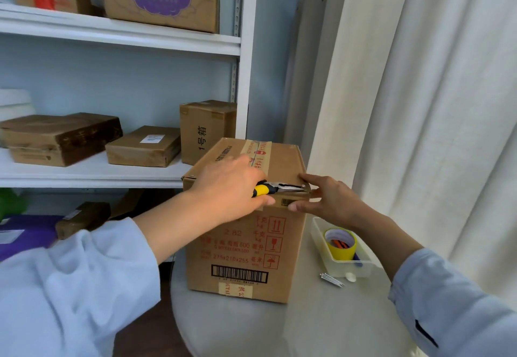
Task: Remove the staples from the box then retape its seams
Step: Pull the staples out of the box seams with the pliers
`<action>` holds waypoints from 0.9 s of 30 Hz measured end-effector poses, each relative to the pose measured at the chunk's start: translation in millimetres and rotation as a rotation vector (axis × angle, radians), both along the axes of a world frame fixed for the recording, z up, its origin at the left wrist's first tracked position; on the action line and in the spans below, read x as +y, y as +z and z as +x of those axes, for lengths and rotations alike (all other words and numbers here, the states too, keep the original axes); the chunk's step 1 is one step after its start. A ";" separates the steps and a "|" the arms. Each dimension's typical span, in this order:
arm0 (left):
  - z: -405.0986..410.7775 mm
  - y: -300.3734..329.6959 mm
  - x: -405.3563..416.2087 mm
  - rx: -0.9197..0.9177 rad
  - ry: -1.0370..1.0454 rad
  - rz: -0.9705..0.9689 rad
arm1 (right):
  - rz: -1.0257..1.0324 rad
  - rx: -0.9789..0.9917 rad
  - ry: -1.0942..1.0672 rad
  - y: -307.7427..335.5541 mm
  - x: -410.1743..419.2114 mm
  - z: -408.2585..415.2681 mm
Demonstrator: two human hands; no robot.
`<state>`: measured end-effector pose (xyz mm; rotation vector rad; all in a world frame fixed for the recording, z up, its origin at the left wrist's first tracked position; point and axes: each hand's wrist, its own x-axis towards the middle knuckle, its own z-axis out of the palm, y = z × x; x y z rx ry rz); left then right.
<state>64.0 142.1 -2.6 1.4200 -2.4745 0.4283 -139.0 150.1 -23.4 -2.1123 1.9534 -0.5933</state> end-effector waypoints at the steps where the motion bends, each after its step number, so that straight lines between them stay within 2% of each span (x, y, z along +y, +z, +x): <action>1: 1.3 -0.7 -0.6 0.015 -0.006 0.040 | -0.006 0.001 0.000 -0.9 -0.4 -0.8; 17: -3.7 -5.7 -7.4 -0.044 -0.045 -0.066 | -0.020 -0.002 -0.032 -5.9 -5.4 -1.2; 24: -12.8 -32.1 12.1 0.149 0.027 -0.106 | -0.031 -0.029 -0.036 -7.1 -4.7 -0.9; 27: -9.6 -33.7 11.0 0.163 0.017 -0.070 | -0.023 -0.030 -0.039 -6.7 -4.1 0.2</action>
